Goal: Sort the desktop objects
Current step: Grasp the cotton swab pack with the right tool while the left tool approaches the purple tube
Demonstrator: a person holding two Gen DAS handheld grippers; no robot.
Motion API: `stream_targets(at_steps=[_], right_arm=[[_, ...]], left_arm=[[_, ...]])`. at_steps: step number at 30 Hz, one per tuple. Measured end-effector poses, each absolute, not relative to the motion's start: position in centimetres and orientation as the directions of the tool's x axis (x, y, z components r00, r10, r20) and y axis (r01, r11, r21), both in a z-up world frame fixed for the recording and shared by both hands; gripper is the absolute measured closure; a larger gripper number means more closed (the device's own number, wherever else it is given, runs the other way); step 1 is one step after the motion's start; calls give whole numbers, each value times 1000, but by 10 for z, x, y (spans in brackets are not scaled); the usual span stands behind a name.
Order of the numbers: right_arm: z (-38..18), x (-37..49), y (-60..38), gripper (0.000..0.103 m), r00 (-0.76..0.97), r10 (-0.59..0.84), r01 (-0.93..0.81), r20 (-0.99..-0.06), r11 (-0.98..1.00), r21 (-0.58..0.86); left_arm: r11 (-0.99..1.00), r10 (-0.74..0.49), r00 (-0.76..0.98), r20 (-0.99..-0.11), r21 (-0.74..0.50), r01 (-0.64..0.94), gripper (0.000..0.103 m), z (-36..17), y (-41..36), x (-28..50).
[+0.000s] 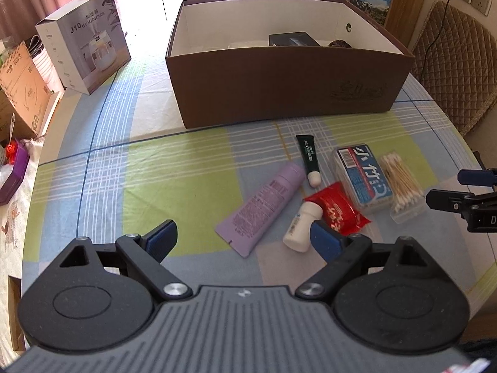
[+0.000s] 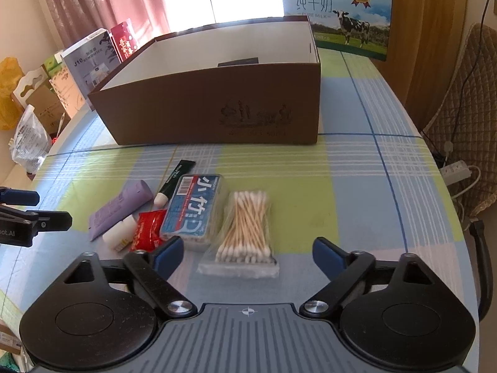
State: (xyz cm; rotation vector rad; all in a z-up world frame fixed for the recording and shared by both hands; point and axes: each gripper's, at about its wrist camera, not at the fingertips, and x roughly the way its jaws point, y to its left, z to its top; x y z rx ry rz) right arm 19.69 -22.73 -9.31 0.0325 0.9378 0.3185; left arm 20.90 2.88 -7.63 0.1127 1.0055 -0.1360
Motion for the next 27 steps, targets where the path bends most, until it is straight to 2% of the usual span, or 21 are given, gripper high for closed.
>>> stream_targets(at_steps=[16, 23, 27], right_arm=[[-120, 233, -221, 53, 514, 285, -253, -809, 952, 175], [-135, 243, -218, 58, 490, 299, -269, -819, 945, 184], [-141, 241, -214, 63, 490, 297, -302, -820, 940, 159]], left_arm=[[985, -73, 507, -859, 20, 174, 14, -94, 35, 235], [979, -87, 501, -861, 18, 201, 14, -102, 37, 244], [978, -101, 479, -872, 2, 209, 19, -110, 39, 249]])
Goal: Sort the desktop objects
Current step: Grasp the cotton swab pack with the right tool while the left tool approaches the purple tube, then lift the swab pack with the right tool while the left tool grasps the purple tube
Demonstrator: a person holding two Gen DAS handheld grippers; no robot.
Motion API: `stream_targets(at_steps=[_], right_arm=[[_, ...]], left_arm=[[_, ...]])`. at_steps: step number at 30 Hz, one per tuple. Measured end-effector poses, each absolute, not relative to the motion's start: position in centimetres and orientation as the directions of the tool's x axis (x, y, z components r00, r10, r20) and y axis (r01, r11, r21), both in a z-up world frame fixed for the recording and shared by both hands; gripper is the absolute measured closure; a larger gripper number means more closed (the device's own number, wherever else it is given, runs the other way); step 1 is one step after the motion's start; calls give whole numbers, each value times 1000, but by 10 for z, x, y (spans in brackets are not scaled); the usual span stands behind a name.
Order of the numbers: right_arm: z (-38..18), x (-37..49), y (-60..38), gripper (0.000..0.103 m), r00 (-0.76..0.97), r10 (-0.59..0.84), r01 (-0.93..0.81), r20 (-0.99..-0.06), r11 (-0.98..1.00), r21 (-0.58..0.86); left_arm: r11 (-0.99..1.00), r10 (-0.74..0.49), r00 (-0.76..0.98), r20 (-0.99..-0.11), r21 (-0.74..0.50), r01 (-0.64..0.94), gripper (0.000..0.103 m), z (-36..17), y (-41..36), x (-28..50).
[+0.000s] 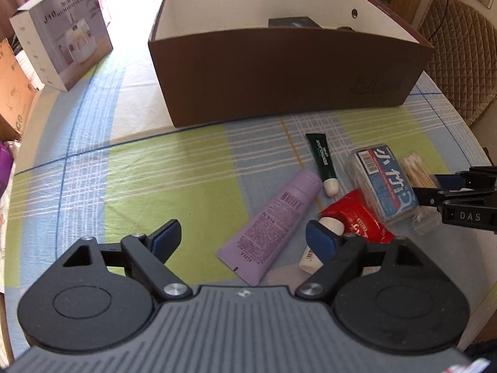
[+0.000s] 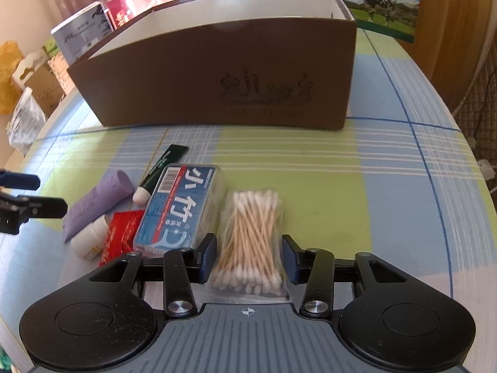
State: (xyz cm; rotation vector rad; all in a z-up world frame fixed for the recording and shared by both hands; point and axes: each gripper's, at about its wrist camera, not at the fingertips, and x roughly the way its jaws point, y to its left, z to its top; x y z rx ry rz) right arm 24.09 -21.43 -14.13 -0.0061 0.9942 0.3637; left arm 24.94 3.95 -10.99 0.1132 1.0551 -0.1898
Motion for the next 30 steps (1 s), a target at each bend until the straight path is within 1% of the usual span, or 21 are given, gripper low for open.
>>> stream_targets(at_steps=[2, 7, 8, 10, 12, 15, 17, 20, 21, 23, 25, 26, 27, 30], right_arm=[[-142, 241, -215, 66, 494, 290, -309, -820, 940, 146], [-142, 245, -225, 68, 504, 263, -279, -823, 951, 133], [-142, 245, -228, 68, 506, 257, -270, -823, 954, 131], [-142, 246, -234, 68, 512, 242, -250, -824, 960, 126], [-141, 247, -241, 68, 517, 231, -228, -825, 965, 127], [-140, 248, -251, 68, 526, 214, -203, -823, 971, 123], [-139, 248, -257, 68, 531, 204, -188, -822, 975, 121], [-138, 249, -261, 68, 534, 199, -175, -821, 977, 122], [-138, 248, -262, 68, 535, 201, -175, -821, 977, 125], [-138, 248, -262, 68, 535, 200, -175, -821, 977, 123], [-138, 248, -262, 68, 537, 198, -176, -820, 977, 120], [-138, 248, -262, 68, 538, 198, -178, -820, 977, 119], [-138, 248, -262, 68, 538, 198, -181, -819, 977, 117], [-139, 248, -261, 68, 540, 197, -185, -818, 976, 113]], left_arm=[[975, -104, 468, -878, 3, 223, 20, -115, 39, 251], [961, -121, 451, -884, 10, 276, 22, -126, 32, 258], [958, -124, 446, -886, 10, 285, 23, -128, 31, 260], [953, -135, 436, -890, 4, 304, 31, -132, 28, 264], [947, -144, 428, -892, 0, 320, 35, -135, 25, 268], [940, -154, 420, -894, -1, 341, 35, -139, 21, 274], [936, -160, 415, -896, -3, 353, 37, -141, 19, 277], [928, -182, 401, -898, -22, 371, 48, -145, 17, 283], [926, -189, 400, -897, -27, 377, 53, -146, 16, 284], [922, -194, 409, -892, -23, 387, 58, -146, 16, 284], [923, -204, 413, -887, -33, 384, 68, -146, 19, 285], [925, -207, 415, -886, -39, 378, 70, -145, 22, 285], [928, -209, 417, -885, -45, 369, 75, -146, 27, 285], [946, -187, 426, -885, -46, 320, 75, -146, 41, 284]])
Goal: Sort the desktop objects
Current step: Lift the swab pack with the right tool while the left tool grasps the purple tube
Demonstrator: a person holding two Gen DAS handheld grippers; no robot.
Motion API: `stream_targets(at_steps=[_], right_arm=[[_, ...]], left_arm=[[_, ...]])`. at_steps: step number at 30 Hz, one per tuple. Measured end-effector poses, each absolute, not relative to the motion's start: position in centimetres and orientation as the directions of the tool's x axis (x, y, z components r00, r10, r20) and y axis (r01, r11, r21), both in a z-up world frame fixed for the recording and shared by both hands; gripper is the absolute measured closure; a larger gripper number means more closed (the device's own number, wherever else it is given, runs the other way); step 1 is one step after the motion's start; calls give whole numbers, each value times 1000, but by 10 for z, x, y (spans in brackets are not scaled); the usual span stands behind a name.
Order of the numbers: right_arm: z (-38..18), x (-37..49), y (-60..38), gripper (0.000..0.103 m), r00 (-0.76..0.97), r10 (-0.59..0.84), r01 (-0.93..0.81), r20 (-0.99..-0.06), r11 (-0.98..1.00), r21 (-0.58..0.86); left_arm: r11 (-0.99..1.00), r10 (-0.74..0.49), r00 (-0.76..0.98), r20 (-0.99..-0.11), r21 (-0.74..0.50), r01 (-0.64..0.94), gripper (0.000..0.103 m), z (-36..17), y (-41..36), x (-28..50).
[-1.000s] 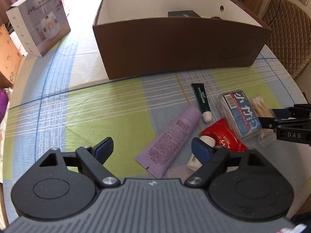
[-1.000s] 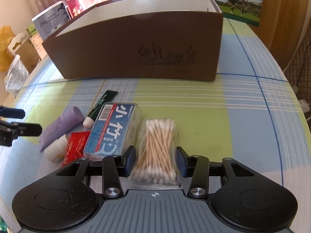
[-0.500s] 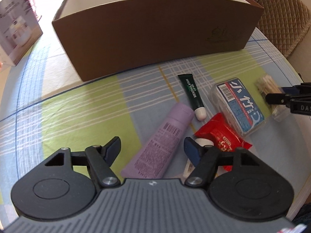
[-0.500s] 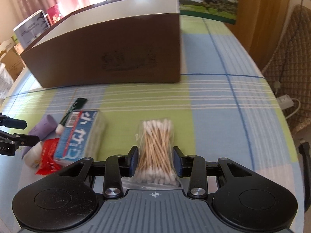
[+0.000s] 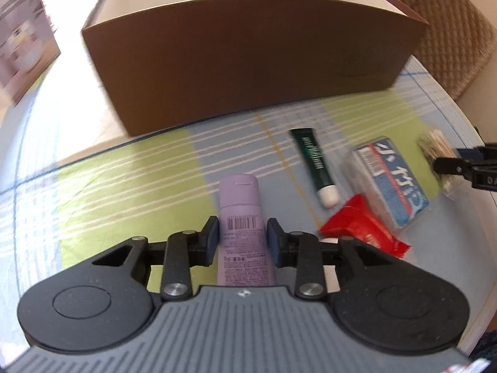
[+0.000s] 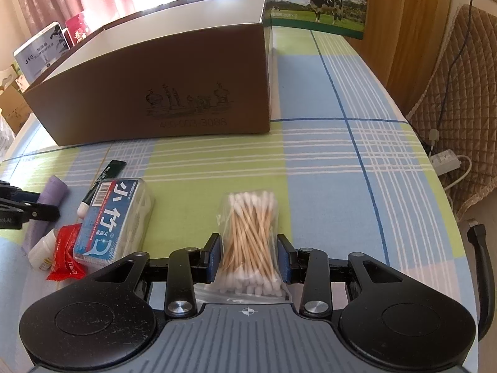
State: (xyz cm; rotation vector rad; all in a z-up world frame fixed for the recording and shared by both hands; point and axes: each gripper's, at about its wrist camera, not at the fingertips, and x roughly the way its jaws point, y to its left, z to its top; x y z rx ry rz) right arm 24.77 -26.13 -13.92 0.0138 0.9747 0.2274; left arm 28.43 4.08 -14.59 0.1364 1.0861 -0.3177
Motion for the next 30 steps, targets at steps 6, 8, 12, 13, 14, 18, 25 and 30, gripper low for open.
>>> stream_targets(at_steps=[6, 8, 12, 13, 14, 18, 25, 30], right_arm=[[-141, 247, -257, 68, 544, 187, -205, -818, 975, 87], [-141, 248, -255, 68, 547, 182, -213, -817, 974, 74], [-142, 249, -249, 64, 550, 167, -229, -818, 972, 45], [-143, 250, -247, 62, 551, 162, -231, -818, 972, 36], [-143, 250, -246, 61, 554, 156, -235, -818, 972, 26], [-146, 250, -242, 60, 569, 135, -230, -811, 973, 0], [-146, 247, -243, 63, 570, 132, -232, -811, 973, -5], [-144, 242, -242, 73, 560, 142, -244, -816, 970, 2]], left_arm=[[979, -122, 442, -889, -33, 203, 75, -142, 65, 272], [984, -89, 444, -892, -11, 175, 74, -141, 68, 268], [991, -52, 446, -894, 10, 136, 61, -141, 69, 264], [992, -51, 443, -895, 5, 125, 55, -141, 69, 263], [992, -50, 443, -895, 5, 123, 53, -142, 69, 261], [994, -39, 446, -894, 12, 111, 49, -141, 67, 262], [991, -53, 468, -882, 11, 132, 73, -140, 61, 257], [991, -51, 467, -883, 12, 130, 74, -140, 57, 255]])
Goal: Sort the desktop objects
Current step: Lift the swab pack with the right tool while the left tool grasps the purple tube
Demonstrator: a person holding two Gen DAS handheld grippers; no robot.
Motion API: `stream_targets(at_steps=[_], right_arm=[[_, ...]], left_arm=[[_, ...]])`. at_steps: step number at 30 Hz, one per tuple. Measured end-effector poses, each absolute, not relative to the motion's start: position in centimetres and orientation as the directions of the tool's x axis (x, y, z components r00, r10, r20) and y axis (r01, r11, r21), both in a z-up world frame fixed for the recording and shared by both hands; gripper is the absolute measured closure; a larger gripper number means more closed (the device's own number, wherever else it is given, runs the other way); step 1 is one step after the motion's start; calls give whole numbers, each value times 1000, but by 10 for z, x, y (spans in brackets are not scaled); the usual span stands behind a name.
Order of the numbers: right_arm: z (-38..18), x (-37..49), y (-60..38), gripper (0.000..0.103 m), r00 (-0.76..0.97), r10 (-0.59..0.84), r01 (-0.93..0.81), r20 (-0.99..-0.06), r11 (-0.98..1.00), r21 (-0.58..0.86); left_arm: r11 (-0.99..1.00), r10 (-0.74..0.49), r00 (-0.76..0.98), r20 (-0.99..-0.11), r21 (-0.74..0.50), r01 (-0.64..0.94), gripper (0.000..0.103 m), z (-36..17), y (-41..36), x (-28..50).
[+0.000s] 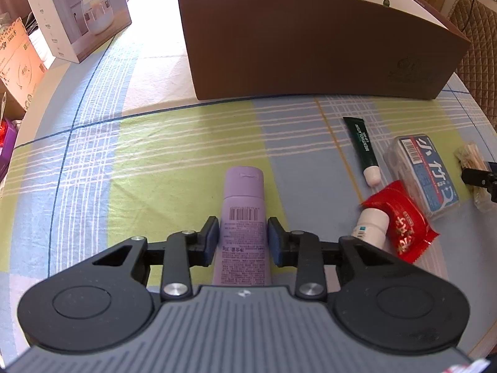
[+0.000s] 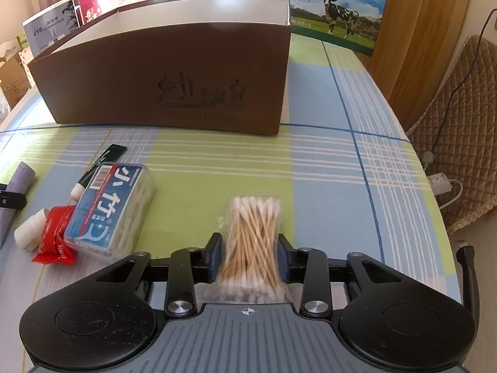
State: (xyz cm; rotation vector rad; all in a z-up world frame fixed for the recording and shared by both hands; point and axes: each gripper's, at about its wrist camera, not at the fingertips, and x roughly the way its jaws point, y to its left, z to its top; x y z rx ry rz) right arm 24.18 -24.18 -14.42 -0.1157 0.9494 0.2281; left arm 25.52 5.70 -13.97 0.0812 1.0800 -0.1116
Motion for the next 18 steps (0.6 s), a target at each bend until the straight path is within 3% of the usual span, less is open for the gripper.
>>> stream_targets(at_steps=[11, 18], right_arm=[[-143, 227, -241, 80, 533, 163, -247, -830, 969, 32], [-134, 214, -247, 81, 525, 203, -214, -826, 971, 102]], left_arm=[[988, -77, 447, -891, -7, 156, 75, -137, 53, 238], [990, -133, 438, -889, -96, 106, 75, -133, 69, 226]])
